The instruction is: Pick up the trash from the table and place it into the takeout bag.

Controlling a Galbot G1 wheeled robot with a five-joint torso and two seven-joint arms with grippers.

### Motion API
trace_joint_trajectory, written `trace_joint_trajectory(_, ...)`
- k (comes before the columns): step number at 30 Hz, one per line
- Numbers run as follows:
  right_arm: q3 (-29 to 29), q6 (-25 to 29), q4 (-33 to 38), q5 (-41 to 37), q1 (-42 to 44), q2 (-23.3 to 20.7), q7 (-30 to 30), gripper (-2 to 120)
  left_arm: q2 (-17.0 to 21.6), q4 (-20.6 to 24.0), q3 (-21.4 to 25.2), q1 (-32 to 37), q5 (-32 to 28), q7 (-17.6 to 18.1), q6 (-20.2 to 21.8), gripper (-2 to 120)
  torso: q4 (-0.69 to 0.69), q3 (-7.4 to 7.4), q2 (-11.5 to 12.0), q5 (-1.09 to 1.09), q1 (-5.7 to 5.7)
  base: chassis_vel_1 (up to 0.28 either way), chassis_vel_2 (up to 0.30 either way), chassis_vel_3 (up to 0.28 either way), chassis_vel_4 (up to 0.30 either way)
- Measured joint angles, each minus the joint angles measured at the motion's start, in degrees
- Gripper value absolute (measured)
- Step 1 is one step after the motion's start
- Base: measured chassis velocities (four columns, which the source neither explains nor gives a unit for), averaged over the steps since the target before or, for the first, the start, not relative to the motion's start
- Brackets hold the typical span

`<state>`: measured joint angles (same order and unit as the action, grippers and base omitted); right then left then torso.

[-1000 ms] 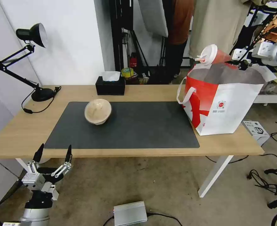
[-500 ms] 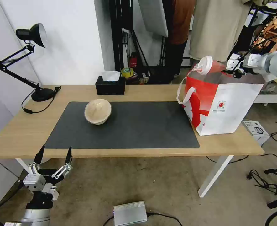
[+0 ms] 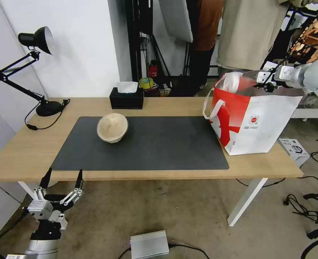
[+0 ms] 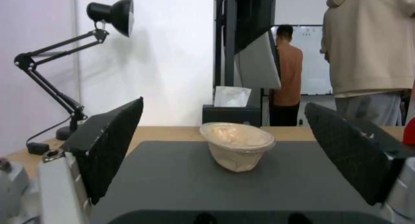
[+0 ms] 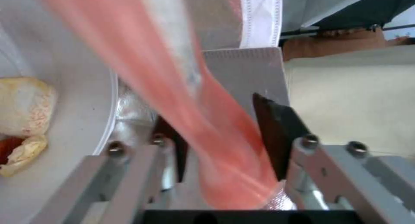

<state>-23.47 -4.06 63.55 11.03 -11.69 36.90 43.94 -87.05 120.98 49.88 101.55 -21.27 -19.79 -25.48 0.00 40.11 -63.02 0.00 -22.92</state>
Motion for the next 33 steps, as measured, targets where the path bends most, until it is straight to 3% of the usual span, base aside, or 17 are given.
trace_joint_trajectory(2, 0.05, -0.01, 0.04, -0.02, -0.01, 0.0, -0.01, 44, 0.0, 0.0, 0.01, 0.02, 0.0, -0.01, -0.02, 100, 0.0, 0.0, 0.0, 0.0, 0.0, 0.0, 0.0, 0.0, 0.0)
trace_joint_trajectory(13, 0.9, -0.26, 0.51, -0.14, 0.09, -0.44, -0.09, 89, -0.11, 0.63, 0.17, 0.3, 0.0, -0.06, -0.18, 100, 0.0, 0.0, 0.0, 0.0, 0.0, 0.0, 0.0, 0.0, 0.0)
trace_joint_trajectory(17, 1.74, -0.28, 0.72, -0.21, 0.53, -0.8, -0.09, 99, -0.14, 0.9, 0.17, 0.38, 0.0, -0.09, -0.19, 100, 0.0, 0.0, 0.0, 0.01, 0.0, 0.0, 0.0, 0.0, 0.0)
trace_joint_trajectory(22, 3.59, -0.52, 2.04, -1.05, 1.9, -1.76, -0.27, 100, -0.05, 1.47, 0.32, 0.42, 0.0, -0.11, -0.19, 100, 0.0, 0.0, 0.0, 0.01, 0.0, 0.0, 0.0, 0.0, 0.0)
trace_joint_trajectory(33, 9.23, -5.88, 10.81, -12.39, 8.22, -7.35, -2.32, 100, 0.82, 3.34, 0.61, 1.05, -0.07, -0.1, 0.36, 100, 0.0, 0.0, 0.0, 0.0, 0.0, 0.0, 0.0, 0.0, 0.0)
